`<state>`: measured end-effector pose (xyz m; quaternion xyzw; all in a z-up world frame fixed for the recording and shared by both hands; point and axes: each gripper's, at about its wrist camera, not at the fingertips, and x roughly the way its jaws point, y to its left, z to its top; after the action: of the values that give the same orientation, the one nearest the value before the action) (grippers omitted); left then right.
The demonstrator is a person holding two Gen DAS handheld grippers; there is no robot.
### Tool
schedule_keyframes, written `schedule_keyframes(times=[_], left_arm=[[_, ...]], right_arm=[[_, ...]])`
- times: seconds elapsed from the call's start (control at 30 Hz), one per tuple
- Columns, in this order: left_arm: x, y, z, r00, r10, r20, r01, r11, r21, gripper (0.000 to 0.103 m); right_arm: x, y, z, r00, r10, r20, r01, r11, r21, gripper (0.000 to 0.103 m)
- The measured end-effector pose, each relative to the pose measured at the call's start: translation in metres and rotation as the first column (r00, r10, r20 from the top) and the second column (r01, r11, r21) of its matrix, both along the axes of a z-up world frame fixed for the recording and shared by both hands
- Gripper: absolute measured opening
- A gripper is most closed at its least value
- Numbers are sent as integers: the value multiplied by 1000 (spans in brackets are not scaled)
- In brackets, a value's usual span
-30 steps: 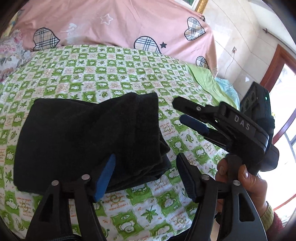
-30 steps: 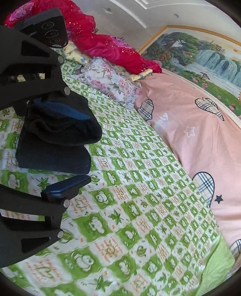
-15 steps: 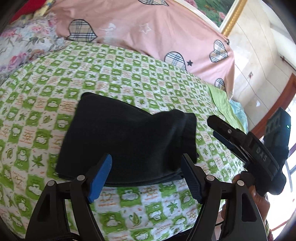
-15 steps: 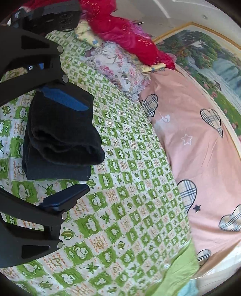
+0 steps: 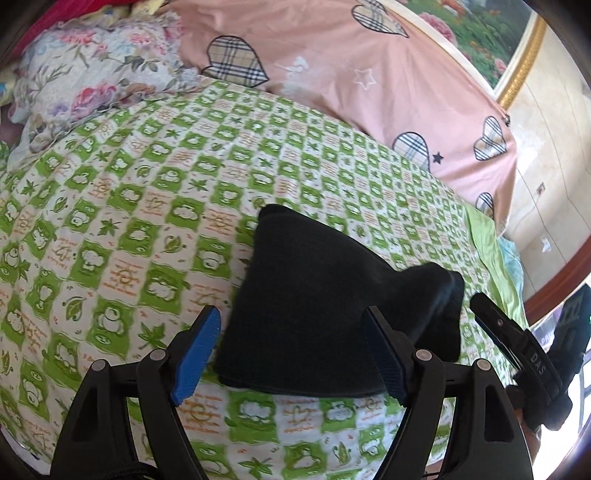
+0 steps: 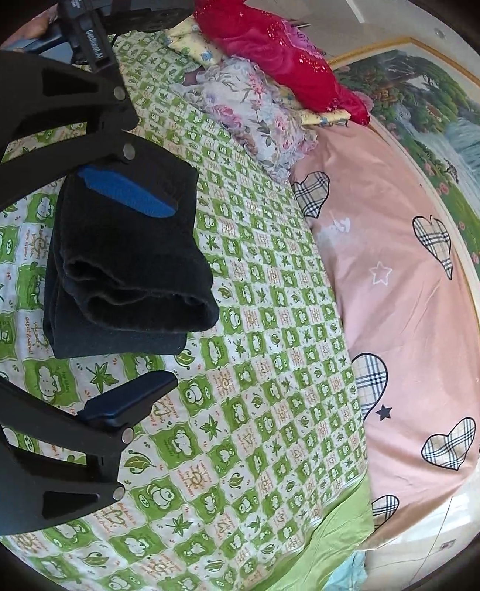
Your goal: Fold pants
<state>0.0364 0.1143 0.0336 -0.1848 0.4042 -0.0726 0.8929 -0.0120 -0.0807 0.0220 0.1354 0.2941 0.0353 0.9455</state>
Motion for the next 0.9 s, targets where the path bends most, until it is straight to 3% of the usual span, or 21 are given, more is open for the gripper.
schedule_keyframes(times=[0.47,0.6,0.77,0.9], left_arm=[[38,3,-13,997,15,-71,-12,999,46,80],[48,3,-19,995,19,-97,-14,999,49,80],[56,4,-27,993,14,-120,-9,999,38,82],[60,2,-33,991,5,-135,1,999,38,87]], right_arm=[[23,16,-18,997,9,-77,-11,1000,-16,86],[29,12,-26,995,3,-103,-3,1000,0,86],[33,-3,-41,984,-36,-175,29,999,-45,85],[32,-14,-52,980,-24,-197,17,999,-38,85]])
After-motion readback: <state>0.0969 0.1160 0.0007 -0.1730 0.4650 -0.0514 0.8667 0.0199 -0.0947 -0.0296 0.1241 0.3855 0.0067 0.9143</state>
